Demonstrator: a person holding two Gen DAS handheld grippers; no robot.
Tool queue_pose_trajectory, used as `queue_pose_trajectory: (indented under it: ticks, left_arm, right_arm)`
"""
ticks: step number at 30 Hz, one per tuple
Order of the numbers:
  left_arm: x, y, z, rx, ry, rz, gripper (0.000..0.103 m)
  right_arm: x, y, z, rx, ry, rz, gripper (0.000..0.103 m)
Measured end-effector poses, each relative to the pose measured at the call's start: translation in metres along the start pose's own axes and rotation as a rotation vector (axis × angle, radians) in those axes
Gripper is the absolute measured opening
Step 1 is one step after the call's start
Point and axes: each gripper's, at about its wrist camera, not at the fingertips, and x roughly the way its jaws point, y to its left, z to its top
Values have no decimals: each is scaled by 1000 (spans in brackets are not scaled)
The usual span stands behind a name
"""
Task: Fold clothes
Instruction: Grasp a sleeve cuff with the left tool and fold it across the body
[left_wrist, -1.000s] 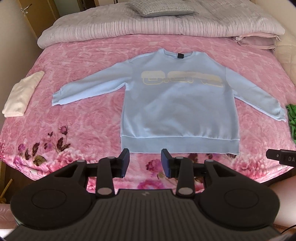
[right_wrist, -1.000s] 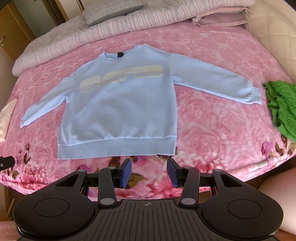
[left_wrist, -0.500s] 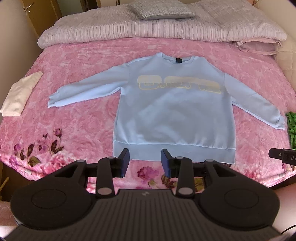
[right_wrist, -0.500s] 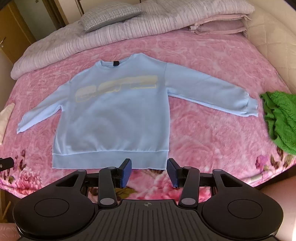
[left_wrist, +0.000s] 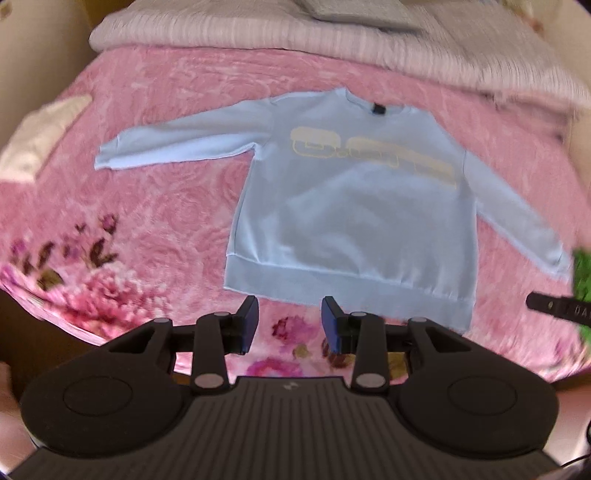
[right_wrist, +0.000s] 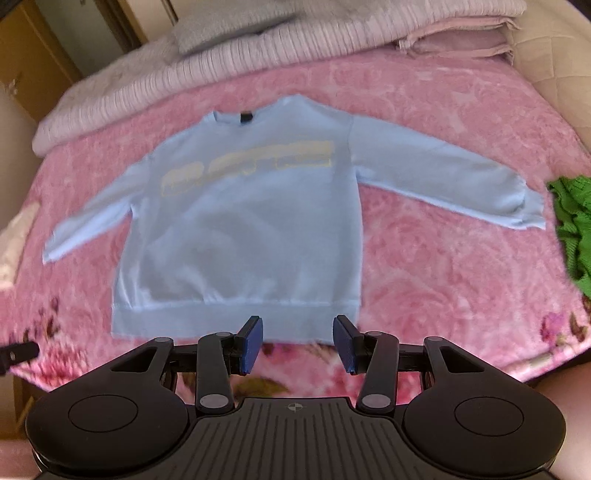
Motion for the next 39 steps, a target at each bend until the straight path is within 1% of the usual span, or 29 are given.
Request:
queue_pose_trajectory:
  ticks: [2, 5, 7, 11, 14, 16, 19, 23, 27, 31, 34, 37, 39]
  left_arm:
    - [8, 22, 7, -66, -15, -45, 33]
    - [27, 54, 25, -161, -27, -93, 33]
    - [44, 78, 39, -223, -25, -117, 33]
    - [93, 134, 72, -379, -14, -160, 34]
    - [132, 179, 89, -489, -40, -136, 35]
    - [161, 210, 99, -547, -40, -117, 35]
    - [200, 253, 112, -654, -52, -127, 35]
    - [241, 315, 121, -859, -109, -157, 38]
    - [267, 366, 123, -1074, -201, -158, 42]
    - [285, 396, 120, -1198, -280, -133, 43]
    - [298, 404, 121, -1225, -278, -134, 44]
    - [308, 402, 122, -1241, -302, -146, 43]
    - [314, 401, 124, -1236, -322, -141, 36]
  right_arm:
    - [6, 4, 8, 1, -11, -8, 46]
    - [20, 12, 23, 3, -3, -30, 46]
    - [30, 17, 35, 13, -1, -54, 46]
    - [59, 36, 61, 34, 3, -94, 46]
    - [90, 57, 82, 56, -37, -121, 46]
    - [111, 72, 95, 73, -67, -134, 46]
    - [148, 92, 111, 89, -73, -97, 46]
    - [193, 108, 116, 98, -30, -67, 46]
    - [225, 116, 107, 61, 41, -105, 46]
    - [248, 120, 96, 49, 110, -122, 46]
    - [260, 126, 90, 35, 133, -123, 46]
    - [268, 129, 88, 24, 140, -120, 46]
    - [271, 128, 90, 24, 135, -115, 46]
